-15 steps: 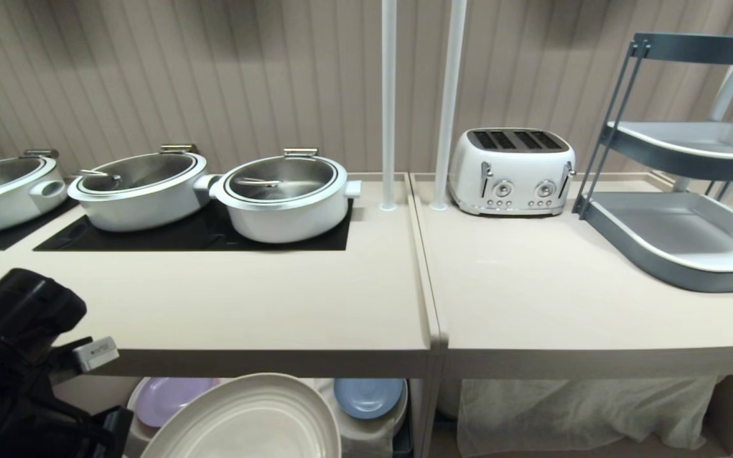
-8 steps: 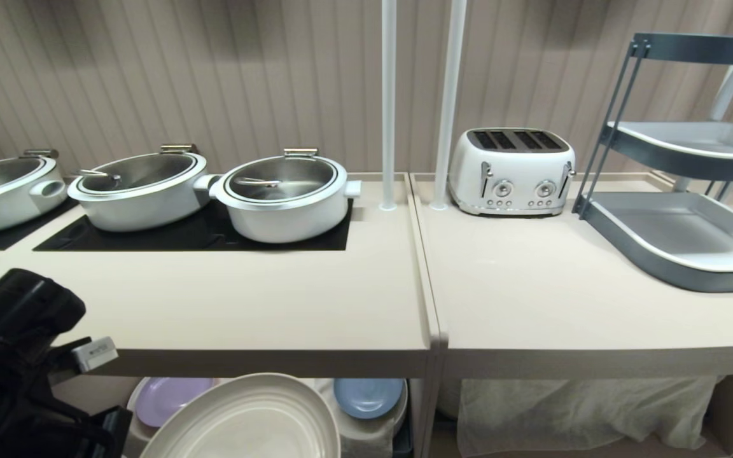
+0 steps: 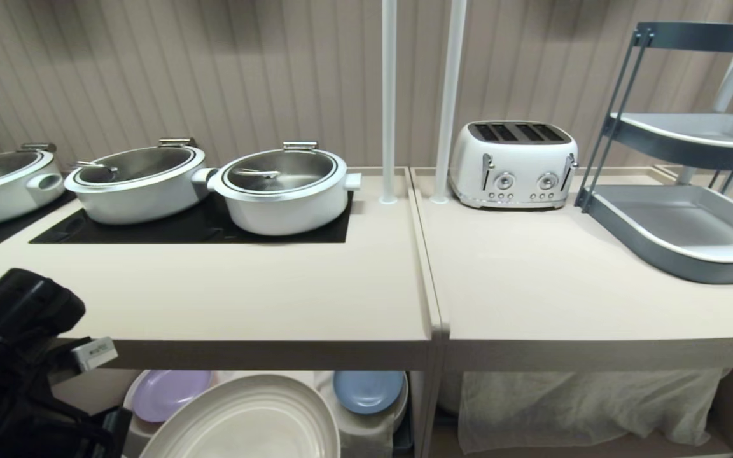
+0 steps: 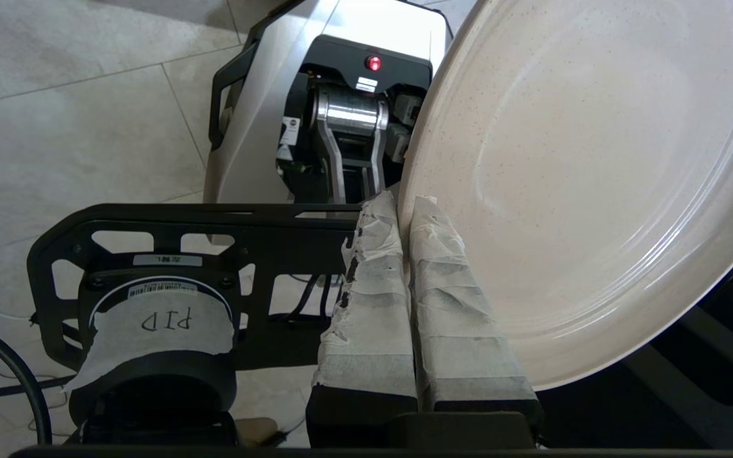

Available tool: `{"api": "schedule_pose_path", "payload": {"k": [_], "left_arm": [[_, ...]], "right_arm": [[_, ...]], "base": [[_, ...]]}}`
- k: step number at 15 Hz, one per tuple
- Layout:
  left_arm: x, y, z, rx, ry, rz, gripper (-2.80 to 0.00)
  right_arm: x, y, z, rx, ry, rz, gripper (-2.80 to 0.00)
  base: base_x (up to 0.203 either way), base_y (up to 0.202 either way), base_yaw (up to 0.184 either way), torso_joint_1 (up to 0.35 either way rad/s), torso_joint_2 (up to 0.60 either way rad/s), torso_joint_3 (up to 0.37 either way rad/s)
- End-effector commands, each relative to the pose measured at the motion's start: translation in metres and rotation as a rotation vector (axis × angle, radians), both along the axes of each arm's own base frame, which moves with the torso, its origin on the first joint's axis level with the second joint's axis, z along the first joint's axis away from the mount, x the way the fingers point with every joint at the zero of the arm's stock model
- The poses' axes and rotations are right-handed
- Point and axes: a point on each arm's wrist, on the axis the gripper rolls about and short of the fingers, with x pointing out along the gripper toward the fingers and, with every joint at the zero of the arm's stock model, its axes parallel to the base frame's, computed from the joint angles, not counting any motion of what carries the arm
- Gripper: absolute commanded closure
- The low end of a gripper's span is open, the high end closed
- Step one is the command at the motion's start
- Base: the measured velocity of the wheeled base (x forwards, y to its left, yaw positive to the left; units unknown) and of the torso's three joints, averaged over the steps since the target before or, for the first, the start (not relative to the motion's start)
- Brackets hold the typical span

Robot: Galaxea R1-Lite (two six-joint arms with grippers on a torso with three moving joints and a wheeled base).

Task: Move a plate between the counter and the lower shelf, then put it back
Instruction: Put the plate in the cupboard

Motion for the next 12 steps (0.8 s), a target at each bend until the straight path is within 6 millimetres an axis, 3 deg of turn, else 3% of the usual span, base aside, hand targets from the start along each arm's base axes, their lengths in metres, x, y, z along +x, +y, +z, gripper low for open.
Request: {"api": "schedule_pose_path", "payload": {"k": [1,12], "left_arm": [[-0.0001,0.0,-0.0003,0.0,0.007,0.002,0.0],[-0.0005,0.0,-0.0003,-0.005,0.008,0.003,0.0]], "right_arm": [[0.0001,0.0,0.0001,0.0,0.001,-0.001,0.0],[0.0001,0.0,0.0001,0.0,0.001,-0.001,0.0]], "base": [[0.0,0.0,0.0,-0.145,0.32,0.162],[0.0,0.0,0.0,-0.165,0.35,0.186]]}}
